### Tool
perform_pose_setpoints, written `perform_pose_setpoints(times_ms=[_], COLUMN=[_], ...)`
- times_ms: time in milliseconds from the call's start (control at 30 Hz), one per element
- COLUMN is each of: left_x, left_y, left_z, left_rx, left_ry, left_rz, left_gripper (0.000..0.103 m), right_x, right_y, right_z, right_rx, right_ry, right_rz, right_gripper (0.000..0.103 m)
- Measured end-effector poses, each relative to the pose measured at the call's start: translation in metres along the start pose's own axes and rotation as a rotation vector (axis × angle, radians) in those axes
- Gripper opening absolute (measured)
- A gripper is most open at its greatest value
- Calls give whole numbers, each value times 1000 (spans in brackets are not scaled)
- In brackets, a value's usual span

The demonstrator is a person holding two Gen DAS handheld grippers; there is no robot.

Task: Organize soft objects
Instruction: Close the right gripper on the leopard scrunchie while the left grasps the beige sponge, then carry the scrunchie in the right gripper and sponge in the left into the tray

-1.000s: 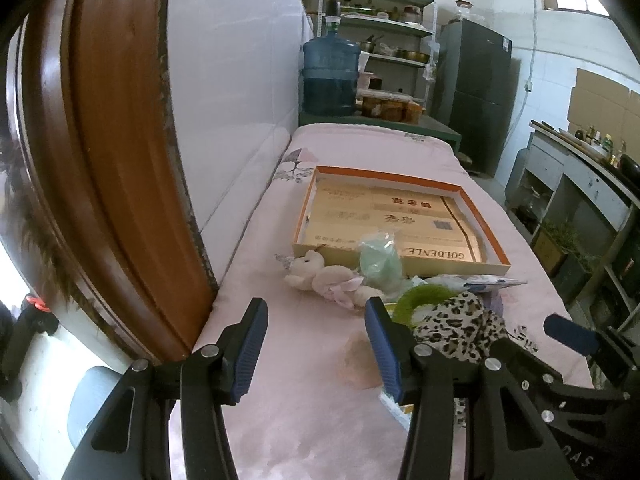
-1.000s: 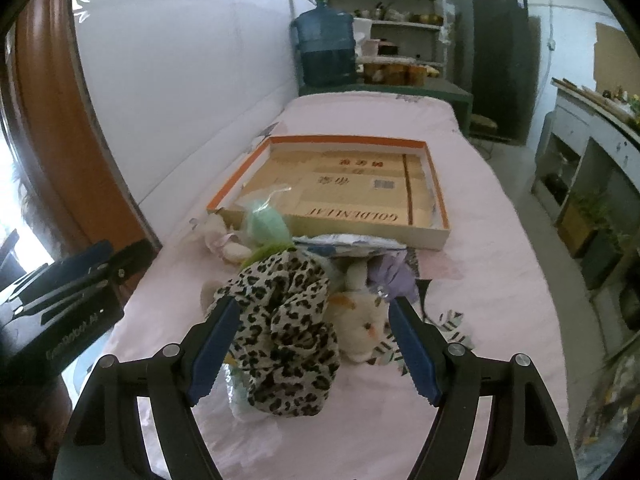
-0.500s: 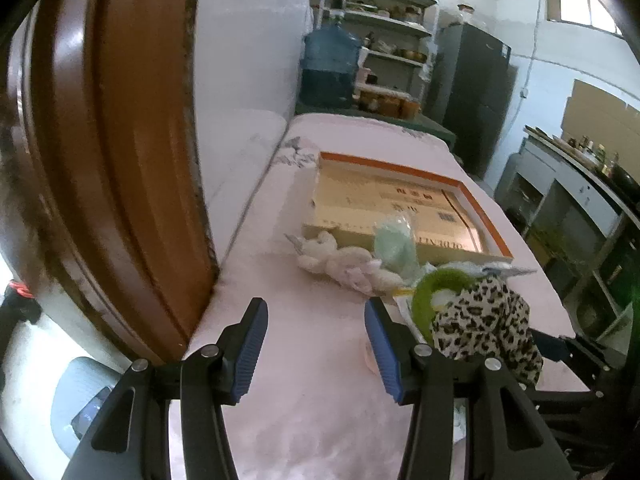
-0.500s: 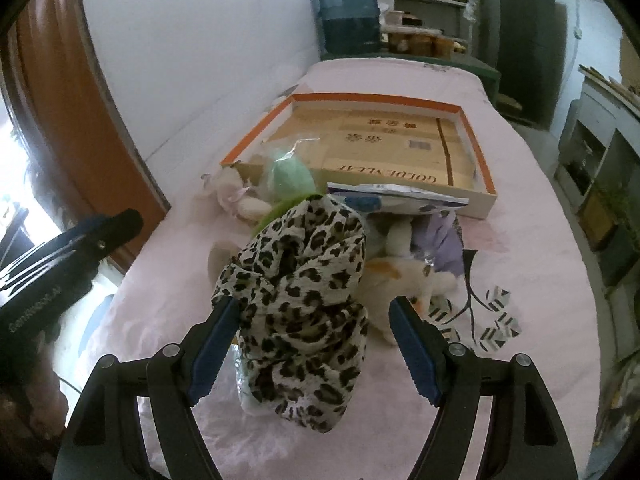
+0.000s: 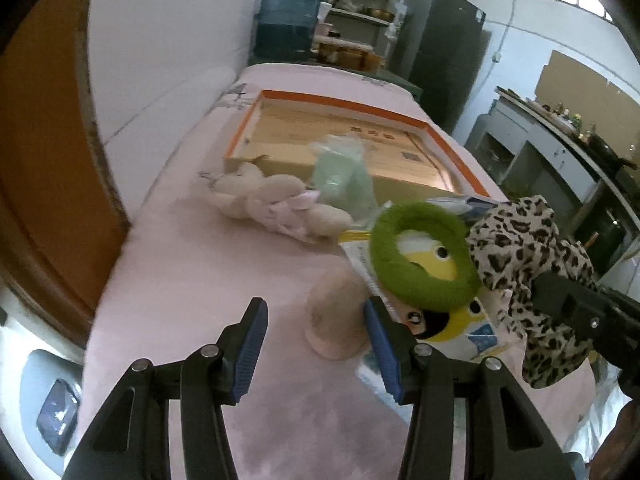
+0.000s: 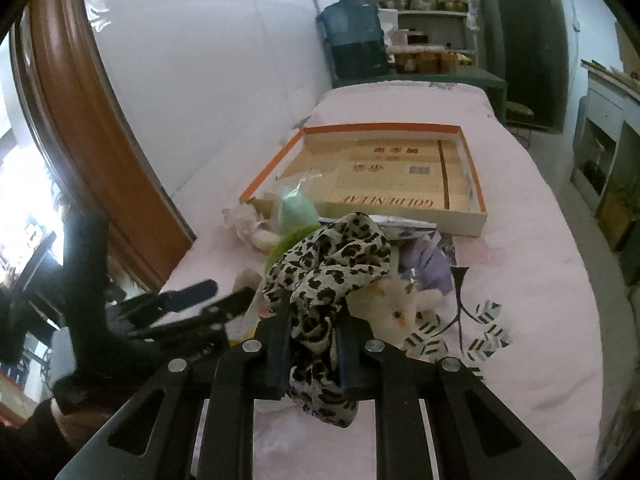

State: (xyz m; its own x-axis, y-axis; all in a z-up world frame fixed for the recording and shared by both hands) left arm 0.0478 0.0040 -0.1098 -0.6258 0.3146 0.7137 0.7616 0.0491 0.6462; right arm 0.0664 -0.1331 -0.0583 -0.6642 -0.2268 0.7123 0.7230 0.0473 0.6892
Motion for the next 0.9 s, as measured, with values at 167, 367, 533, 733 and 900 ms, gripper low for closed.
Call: perform_pose_setpoints(times_ms=[167, 367, 533, 733, 900], left_x=[-8, -27, -27, -6, 21], left_y=[0, -3, 0, 0, 12], left_z=[-3, 3, -2, -3, -8], left_rx=[2, 35, -7, -50, -75], left_ry=[-45, -191, -128, -94, -66], left_rz=[4, 85, 87, 35, -16], left_gripper=[50, 51, 37, 36, 36], right_x=[-1, -4, -4, -1, 8], right_y=[-2, -3, -5, -5, 8], right_z=[-2, -5, -7, -10, -12], right_rx=[-11, -23, -20, -31, -22], right_ry=[19, 24, 17, 19, 30], right_rz=[6, 9, 3, -3, -35], right_gripper=[18, 18, 18, 19, 19])
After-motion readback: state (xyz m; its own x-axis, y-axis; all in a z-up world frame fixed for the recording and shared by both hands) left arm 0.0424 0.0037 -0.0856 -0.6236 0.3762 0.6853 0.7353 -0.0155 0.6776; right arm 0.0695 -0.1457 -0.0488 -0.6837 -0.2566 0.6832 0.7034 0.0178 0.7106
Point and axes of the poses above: each gripper's, at about its wrist camera, not at the fingertips, and x roughly against the way its jaws point, z to its left, y to its top, the point moved 2 cm from there along -x, roughly the way its jaws point, and after that the axes turned 8 degrees about -y, right-handed, at the moved point
